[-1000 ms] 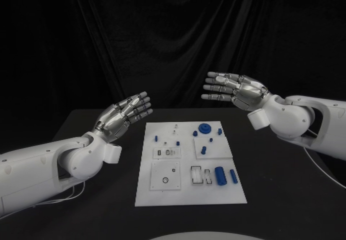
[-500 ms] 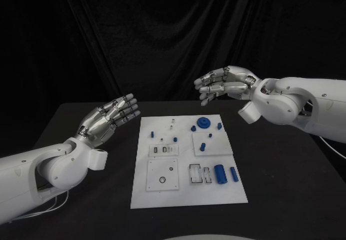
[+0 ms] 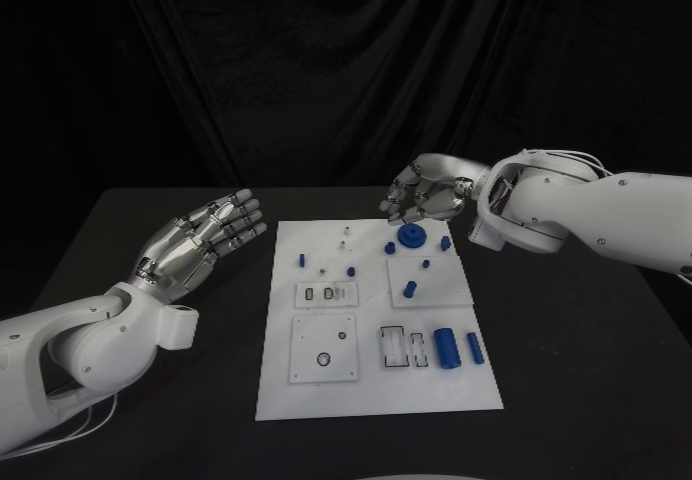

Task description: Assemble the parts on the task board

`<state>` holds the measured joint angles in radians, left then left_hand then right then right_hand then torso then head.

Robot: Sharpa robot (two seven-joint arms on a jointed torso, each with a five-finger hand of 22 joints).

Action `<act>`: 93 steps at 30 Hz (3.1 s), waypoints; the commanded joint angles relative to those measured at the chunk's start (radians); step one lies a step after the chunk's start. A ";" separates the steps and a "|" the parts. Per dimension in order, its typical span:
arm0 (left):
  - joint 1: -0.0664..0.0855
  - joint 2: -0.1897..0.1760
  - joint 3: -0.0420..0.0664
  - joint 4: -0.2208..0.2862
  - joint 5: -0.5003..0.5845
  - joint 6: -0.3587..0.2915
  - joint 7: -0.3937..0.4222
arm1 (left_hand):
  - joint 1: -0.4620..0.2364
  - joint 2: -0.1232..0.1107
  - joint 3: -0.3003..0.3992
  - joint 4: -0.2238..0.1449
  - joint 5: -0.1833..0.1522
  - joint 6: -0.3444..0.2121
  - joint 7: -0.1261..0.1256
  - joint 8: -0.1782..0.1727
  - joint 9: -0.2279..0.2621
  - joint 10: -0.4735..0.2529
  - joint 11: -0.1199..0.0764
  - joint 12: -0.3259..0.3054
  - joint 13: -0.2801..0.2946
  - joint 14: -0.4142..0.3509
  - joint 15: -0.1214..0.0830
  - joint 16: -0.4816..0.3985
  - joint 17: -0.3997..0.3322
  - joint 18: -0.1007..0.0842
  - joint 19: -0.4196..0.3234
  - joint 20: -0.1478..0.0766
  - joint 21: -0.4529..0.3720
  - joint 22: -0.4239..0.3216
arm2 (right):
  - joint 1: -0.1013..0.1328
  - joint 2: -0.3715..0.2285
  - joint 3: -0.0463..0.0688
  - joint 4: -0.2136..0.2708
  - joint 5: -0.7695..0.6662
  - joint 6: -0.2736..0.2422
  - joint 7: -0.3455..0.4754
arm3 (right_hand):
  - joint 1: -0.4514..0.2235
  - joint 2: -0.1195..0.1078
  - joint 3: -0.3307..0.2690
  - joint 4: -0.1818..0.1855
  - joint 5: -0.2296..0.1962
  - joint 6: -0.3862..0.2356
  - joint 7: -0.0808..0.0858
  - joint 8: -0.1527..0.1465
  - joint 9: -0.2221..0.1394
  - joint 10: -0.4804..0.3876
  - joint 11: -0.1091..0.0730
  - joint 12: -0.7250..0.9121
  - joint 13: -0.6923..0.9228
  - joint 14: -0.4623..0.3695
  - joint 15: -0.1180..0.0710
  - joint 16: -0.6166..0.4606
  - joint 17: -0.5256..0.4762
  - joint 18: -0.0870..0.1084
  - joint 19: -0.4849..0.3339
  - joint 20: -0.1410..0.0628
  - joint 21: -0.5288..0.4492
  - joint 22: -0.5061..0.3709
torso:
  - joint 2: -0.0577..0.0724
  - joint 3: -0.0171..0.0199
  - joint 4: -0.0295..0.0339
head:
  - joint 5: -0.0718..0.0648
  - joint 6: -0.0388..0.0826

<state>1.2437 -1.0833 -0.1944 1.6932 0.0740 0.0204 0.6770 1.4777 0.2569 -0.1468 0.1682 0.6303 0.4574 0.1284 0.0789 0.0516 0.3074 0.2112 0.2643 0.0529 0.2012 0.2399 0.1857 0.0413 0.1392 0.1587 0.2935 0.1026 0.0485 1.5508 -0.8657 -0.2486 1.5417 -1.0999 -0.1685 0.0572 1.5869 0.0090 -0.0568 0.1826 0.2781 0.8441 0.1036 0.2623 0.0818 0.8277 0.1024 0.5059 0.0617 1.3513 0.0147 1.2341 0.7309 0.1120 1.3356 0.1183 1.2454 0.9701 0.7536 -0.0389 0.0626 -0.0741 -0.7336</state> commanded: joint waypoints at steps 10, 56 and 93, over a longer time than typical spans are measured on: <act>0.006 -0.025 0.003 0.036 -0.010 0.003 0.268 | -0.001 -0.004 0.019 0.000 0.006 0.018 0.005 0.006 0.002 0.001 0.018 0.010 0.002 0.013 0.008 0.011 0.003 -0.025 0.013 0.000 0.007 0.000 | -0.011 -0.013 0.001 0.044 -0.610 -0.110 -0.198 | 0.002 -0.055 0.041 0.049 -0.010 0.023 -0.025 -0.060 0.012 0.045 -0.008 -0.096 0.002 0.091 -0.025 0.122 0.266 -0.036 0.066 -0.021 0.152 0.233 | 0.064 -0.0227 0.0183 | -0.025 0.051; 0.007 -0.006 0.009 0.038 0.005 0.041 0.269 | -0.010 -0.007 0.053 -0.006 0.009 0.038 0.021 0.007 0.004 0.009 0.041 0.025 0.003 0.023 0.017 0.027 0.004 -0.037 0.015 0.000 0.008 -0.002 | -0.082 -0.028 0.001 0.024 -0.657 -0.117 -0.204 | -0.001 -0.100 0.154 0.067 -0.016 0.008 -0.006 -0.124 0.015 0.080 -0.002 -0.181 0.003 0.108 -0.013 0.152 0.361 -0.035 0.051 -0.010 0.158 0.251 | 0.083 -0.0250 0.0346 | -0.034 0.048; 0.007 0.008 0.009 0.017 0.009 0.064 0.245 | -0.016 -0.013 0.072 -0.012 0.008 0.026 0.028 0.002 0.002 -0.005 0.050 0.019 0.001 0.014 0.022 0.025 0.003 -0.041 0.008 0.000 0.003 -0.005 | -0.136 0.023 0.001 -0.027 -0.657 -0.200 -0.183 | 0.002 -0.096 0.281 0.049 0.036 0.112 0.007 -0.115 0.037 0.113 0.015 -0.250 0.004 0.100 0.017 0.144 0.361 -0.031 0.036 0.018 0.148 0.246 | 0.083 -0.0260 0.0319 | -0.035 0.029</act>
<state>1.2483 -1.0772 -0.1864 1.7097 0.0867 0.0623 0.6781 1.4697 0.2490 -0.0806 0.1544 0.6352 0.4878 0.1519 0.0811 0.0541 0.3057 0.2599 0.2854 0.0540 0.2185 0.2573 0.2090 0.0441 0.1071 0.1689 0.2966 0.1063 0.0451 1.4180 -0.8437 -0.2482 1.5167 -1.7480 -0.3151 -0.1322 1.5886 -0.0957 0.2211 0.2316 0.3092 0.9495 0.1127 0.1439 0.1175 0.9334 0.1181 0.2603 0.0649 1.4513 0.0245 1.3830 1.0907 0.0860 1.3722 0.1306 1.3985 1.2144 0.8358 -0.0649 0.0935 -0.1080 -0.7046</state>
